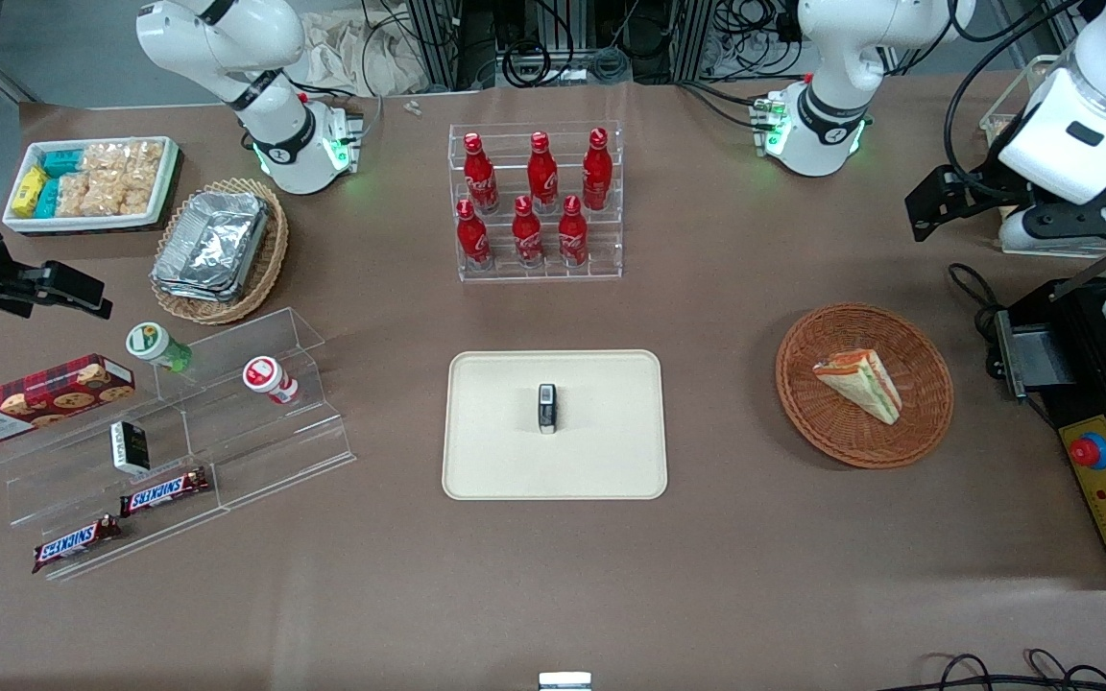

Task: Place sandwich from basket to tray
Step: 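Move the left gripper over the sandwich in the wicker basket, then lower the left gripper and close it on the wrapped sandwich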

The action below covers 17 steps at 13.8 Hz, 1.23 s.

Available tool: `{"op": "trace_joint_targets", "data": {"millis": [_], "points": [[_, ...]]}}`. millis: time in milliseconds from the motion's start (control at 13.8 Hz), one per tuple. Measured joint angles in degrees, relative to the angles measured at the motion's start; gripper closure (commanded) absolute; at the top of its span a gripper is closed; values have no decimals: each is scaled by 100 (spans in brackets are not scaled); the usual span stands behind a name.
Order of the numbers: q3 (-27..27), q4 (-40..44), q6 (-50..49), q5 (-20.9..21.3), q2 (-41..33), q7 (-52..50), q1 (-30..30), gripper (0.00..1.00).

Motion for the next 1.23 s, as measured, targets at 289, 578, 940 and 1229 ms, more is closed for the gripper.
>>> {"op": "trace_joint_targets", "data": {"millis": [289, 578, 940, 1229], "points": [[19, 0, -1, 4, 0, -6, 53, 0], [319, -105, -29, -95, 133, -770, 105, 0], [664, -1325, 1200, -274, 251, -1870, 111, 0], [663, -2814, 2827, -280, 219, -2874, 100, 0]]}}
